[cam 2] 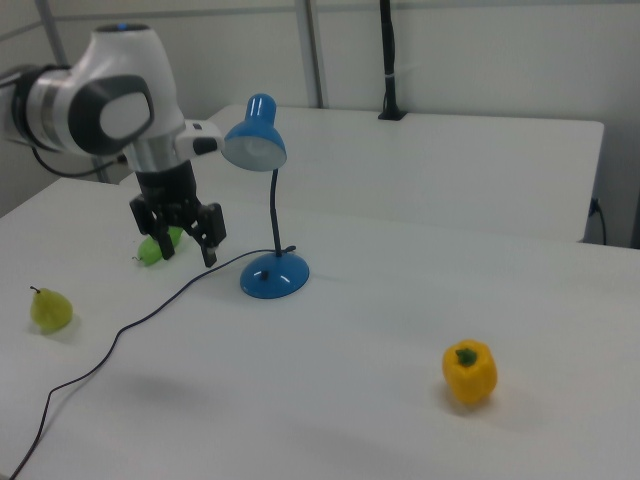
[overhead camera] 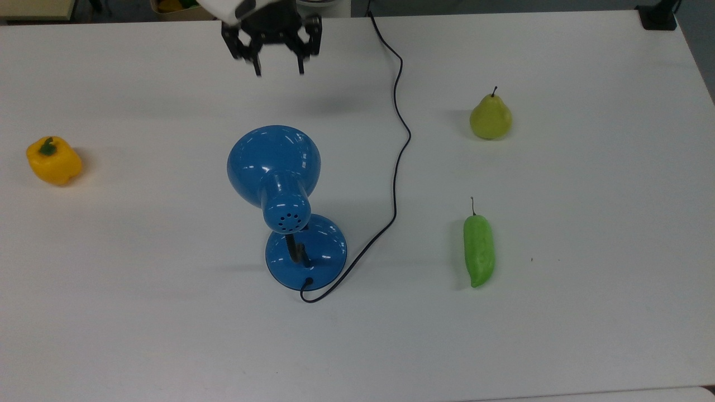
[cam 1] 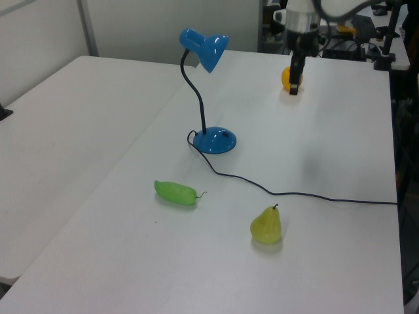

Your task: Turn off lamp

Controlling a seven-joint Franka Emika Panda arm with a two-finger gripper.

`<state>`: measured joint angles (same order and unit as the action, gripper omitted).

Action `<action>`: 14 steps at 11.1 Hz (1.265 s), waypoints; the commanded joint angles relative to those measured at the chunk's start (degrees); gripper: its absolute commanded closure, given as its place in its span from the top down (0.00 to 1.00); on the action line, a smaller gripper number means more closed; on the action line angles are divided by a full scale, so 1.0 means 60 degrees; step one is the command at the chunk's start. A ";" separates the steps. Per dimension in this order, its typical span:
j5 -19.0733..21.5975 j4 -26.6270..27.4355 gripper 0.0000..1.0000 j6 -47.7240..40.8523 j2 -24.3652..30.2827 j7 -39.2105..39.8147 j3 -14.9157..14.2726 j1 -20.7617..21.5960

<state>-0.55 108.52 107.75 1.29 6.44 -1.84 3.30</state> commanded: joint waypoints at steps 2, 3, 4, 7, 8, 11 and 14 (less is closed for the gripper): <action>0.0296 -0.1648 1.00 -0.2499 0.0238 -0.0149 -0.0308 0.0153; 0.0311 -0.2087 1.00 -0.3085 0.0239 -0.0542 -0.0294 0.0153; 0.0471 -0.2454 1.00 -0.3265 0.0224 -0.1170 -0.0279 0.0153; 0.1116 -0.2867 1.00 -0.3165 0.0224 -0.2740 -0.0162 0.0153; 0.1219 -0.2853 1.00 -0.3077 0.0210 -0.2772 -0.0046 0.0197; 0.1220 -0.2649 1.00 -0.2290 0.0137 -0.2627 0.0261 0.0198; 0.1015 -0.2414 1.00 -0.1379 0.0020 -0.1577 0.0263 0.0212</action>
<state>5.87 92.54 95.55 1.64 -8.10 0.03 4.12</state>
